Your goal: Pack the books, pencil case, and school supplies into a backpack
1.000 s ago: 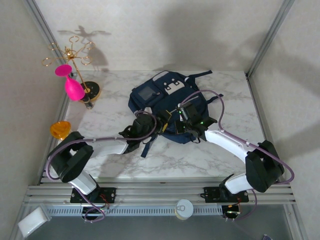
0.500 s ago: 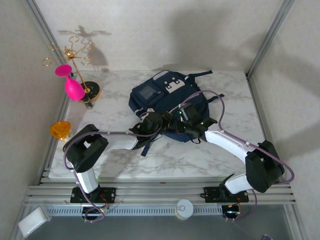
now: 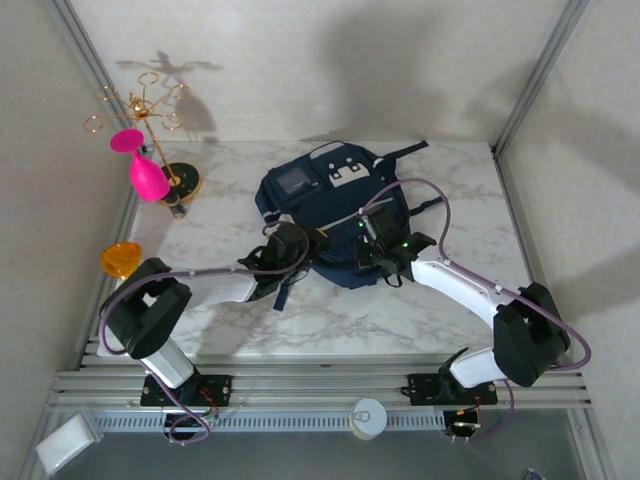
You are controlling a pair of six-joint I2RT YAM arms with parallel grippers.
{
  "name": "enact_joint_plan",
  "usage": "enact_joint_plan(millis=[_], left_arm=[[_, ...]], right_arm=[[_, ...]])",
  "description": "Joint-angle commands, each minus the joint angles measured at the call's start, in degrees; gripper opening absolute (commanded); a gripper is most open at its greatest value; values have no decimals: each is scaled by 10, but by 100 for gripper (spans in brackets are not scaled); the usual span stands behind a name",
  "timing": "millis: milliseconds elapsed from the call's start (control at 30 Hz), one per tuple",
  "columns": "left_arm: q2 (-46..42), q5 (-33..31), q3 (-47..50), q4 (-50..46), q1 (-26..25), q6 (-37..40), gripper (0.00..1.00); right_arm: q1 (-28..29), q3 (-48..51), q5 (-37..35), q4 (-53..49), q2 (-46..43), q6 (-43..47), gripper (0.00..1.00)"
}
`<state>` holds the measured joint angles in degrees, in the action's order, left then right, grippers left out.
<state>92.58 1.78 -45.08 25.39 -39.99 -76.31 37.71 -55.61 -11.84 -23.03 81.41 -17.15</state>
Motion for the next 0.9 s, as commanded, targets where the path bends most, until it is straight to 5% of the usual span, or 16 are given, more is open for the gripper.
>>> enact_joint_plan(millis=[0,200,367,433,500,600,700,867], left_arm=[[-34,-58,34,-110,80,98,0],[-86,-25,30,-173,168,215,0],[-83,36,-9,-177,221,266,0],[-83,88,-24,-171,222,263,29],[-111,102,-8,-157,197,232,40],[-179,41,83,-81,140,105,59],[-198,4,138,17,90,0,66],[-100,-24,53,36,9,-52,69]], right_arm=[[-42,-19,-63,-75,-11,2,0],[-61,-65,-81,-84,36,-3,0],[-10,-76,-2,-29,55,20,0],[18,-80,14,-13,64,12,0],[36,-80,39,4,72,-12,0],[39,-73,53,20,80,-38,0],[46,-68,53,30,87,-38,0],[52,-58,50,42,85,-30,0]])
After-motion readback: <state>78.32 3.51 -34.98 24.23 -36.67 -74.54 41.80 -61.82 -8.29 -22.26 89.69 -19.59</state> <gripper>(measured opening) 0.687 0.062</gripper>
